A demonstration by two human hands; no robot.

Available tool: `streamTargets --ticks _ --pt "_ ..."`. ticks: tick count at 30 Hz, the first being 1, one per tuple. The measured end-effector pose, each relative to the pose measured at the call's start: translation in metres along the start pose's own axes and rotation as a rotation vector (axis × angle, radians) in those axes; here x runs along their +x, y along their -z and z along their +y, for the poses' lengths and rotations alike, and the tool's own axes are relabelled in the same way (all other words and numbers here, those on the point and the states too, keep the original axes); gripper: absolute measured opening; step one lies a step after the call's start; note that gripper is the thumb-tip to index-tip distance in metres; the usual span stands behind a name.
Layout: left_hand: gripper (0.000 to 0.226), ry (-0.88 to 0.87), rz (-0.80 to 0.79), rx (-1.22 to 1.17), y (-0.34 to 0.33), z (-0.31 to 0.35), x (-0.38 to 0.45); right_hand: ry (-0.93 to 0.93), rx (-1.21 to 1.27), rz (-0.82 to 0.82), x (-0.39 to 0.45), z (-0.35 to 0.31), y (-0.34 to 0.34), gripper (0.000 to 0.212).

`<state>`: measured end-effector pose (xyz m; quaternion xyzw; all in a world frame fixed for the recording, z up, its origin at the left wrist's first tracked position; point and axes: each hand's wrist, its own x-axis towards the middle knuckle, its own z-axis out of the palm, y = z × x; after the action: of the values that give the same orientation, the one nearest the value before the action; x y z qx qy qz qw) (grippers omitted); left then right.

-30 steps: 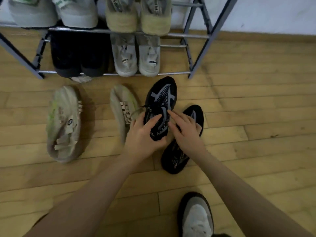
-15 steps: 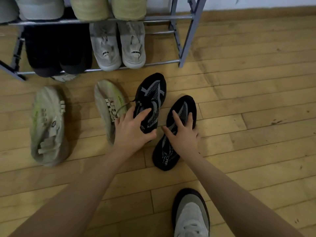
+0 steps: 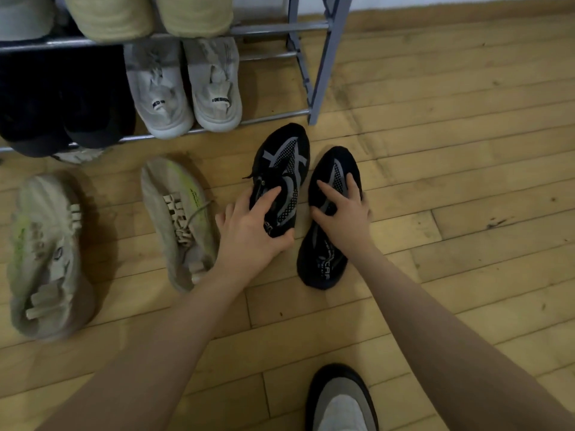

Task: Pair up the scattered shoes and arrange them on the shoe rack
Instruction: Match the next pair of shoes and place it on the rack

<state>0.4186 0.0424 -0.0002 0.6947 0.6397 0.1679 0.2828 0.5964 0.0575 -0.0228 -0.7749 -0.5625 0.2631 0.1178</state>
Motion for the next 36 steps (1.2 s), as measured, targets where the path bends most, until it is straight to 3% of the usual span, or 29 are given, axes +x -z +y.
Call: streamTargets --ticks 4,7,9,15,20,28,33,36 --pt "0.101 -0.008 -0.153 0.296 -0.014 0.003 0.006 0.070 0.011 0.023 -0.019 0.004 0.006 0.046" --pt "0.092 -0.174 -0.085 0.462 -0.014 -0.004 -0.007 0.210 0.081 0.088 -0.051 0.011 0.009 0.036" --pt "0.082 -0.255 -0.127 0.511 -0.013 -0.009 -0.011 0.287 0.052 0.094 -0.072 0.017 0.004 0.039" --pt "0.088 -0.212 -0.296 0.574 -0.015 0.000 -0.002 0.228 -0.224 -0.028 -0.082 0.022 -0.015 0.055" --pt "0.091 -0.226 -0.342 0.551 -0.013 -0.005 0.012 0.211 -0.128 -0.074 -0.083 0.019 -0.018 0.067" --pt "0.087 -0.231 -0.438 0.343 0.001 -0.017 0.014 0.207 -0.051 -0.132 -0.078 0.019 -0.014 0.068" --pt "0.084 -0.219 -0.270 0.172 0.019 -0.007 -0.007 0.210 0.156 0.013 -0.087 0.007 0.015 0.058" --pt "0.084 -0.269 -0.184 0.160 0.040 0.005 -0.020 0.341 0.206 0.125 -0.099 -0.012 0.038 0.052"
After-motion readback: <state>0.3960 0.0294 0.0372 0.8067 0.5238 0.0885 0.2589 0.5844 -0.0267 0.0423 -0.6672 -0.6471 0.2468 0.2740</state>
